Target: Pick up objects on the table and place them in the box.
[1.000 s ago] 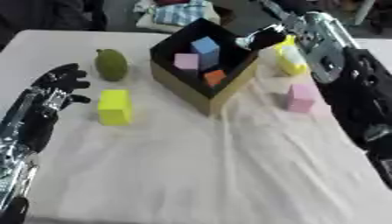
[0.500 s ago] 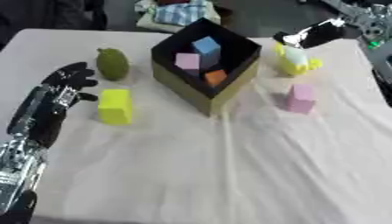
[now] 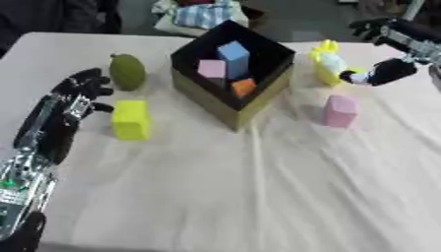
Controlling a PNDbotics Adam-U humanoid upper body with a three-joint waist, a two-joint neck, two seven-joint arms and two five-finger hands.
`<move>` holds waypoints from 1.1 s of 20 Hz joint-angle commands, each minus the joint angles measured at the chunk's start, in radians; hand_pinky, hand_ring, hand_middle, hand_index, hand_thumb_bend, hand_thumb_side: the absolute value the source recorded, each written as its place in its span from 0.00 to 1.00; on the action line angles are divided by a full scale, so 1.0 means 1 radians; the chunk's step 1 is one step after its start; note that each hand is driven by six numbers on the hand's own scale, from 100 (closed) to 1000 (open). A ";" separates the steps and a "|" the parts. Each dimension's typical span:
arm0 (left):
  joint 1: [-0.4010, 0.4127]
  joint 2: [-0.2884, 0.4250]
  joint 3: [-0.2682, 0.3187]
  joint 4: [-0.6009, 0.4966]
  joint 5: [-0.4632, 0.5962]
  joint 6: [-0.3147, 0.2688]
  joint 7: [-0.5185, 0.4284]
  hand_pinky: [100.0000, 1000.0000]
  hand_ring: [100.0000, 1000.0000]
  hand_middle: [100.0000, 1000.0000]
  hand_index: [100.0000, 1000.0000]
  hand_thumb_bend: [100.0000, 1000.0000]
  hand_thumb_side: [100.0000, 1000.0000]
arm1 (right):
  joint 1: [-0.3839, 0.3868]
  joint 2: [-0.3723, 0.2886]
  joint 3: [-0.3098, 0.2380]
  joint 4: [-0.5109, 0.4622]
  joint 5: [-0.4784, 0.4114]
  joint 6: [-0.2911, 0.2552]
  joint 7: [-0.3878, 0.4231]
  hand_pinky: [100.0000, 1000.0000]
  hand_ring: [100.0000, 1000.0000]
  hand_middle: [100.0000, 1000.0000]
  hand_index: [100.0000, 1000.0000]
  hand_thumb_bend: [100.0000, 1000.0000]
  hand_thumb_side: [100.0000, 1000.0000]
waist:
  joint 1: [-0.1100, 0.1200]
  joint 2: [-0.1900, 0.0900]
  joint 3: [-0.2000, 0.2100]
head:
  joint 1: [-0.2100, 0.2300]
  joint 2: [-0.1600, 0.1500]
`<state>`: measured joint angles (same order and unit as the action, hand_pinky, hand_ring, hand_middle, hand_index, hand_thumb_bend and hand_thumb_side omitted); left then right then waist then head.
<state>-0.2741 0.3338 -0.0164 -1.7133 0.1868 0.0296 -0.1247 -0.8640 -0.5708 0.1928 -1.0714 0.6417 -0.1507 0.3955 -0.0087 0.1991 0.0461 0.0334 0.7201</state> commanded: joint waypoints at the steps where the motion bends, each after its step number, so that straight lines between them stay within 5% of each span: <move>1: -0.013 0.025 0.011 -0.010 -0.002 -0.001 0.004 0.62 0.75 0.72 0.84 0.39 0.57 | -0.006 -0.037 0.000 0.009 -0.003 -0.003 0.027 0.79 0.83 0.84 0.97 0.39 0.26 | -0.009 -0.011 -0.003 | 0.004 -0.006; 22: -0.012 0.019 0.011 -0.009 0.000 -0.002 -0.002 0.62 0.75 0.72 0.84 0.38 0.58 | 0.011 0.028 0.010 0.137 0.077 -0.034 0.104 0.79 0.84 0.82 0.96 0.38 0.25 | -0.002 -0.010 0.001 | 0.003 0.001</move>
<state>-0.2741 0.3337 -0.0140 -1.7133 0.1872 0.0291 -0.1247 -0.8439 -0.5324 0.2035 -0.9380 0.7038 -0.1808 0.4964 -0.0087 0.1991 0.0453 0.0345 0.7203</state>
